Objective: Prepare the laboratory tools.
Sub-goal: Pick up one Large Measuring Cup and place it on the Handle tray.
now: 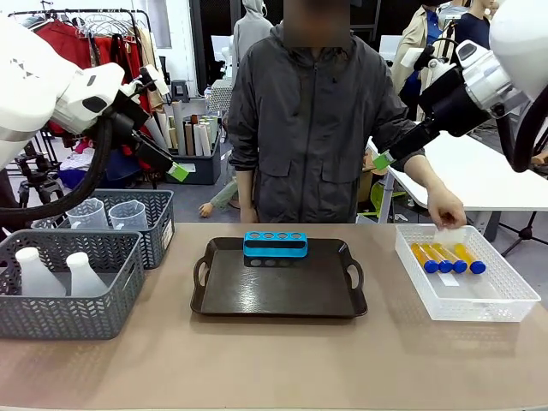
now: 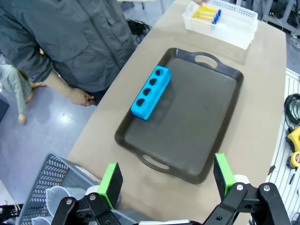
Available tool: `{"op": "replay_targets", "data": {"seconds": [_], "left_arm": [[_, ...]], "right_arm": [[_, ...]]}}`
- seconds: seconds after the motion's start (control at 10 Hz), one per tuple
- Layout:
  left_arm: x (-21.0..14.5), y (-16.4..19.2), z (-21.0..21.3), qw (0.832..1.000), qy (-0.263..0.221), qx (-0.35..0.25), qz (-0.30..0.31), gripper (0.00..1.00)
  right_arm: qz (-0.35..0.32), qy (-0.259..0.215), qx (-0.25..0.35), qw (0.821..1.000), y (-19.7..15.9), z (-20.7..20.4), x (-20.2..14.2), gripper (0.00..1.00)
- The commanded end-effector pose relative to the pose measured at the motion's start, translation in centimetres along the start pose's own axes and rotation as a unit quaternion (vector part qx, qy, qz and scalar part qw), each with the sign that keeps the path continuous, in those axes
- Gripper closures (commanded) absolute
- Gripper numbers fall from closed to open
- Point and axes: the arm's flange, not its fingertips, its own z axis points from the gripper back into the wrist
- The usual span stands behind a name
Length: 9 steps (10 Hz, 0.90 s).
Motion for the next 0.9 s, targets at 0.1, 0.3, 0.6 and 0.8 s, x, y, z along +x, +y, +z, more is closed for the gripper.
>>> {"op": "replay_targets", "data": {"seconds": [0.1,0.3,0.6,0.8], "left_arm": [[0.0,0.0,0.0,1.0,0.0,0.0,0.0,0.0],[0.9,1.2,0.7,0.996,0.076,0.013,0.037,0.0],[0.0,7.2,0.1,0.966,0.212,0.08,0.125,0.0],[-2.6,12.2,-1.6,0.937,0.267,0.13,0.182,0.0]], "right_arm": [[0.004,0.0,0.001,1.0,0.0,0.1,-0.1,0.0],[0.004,0.0,0.001,1.0,0.0,0.1,-0.1,0.0],[0.004,0.0,0.001,1.0,0.0,0.1,-0.1,0.0],[0.004,0.0,0.001,1.0,0.0,0.1,-0.1,0.0]]}}
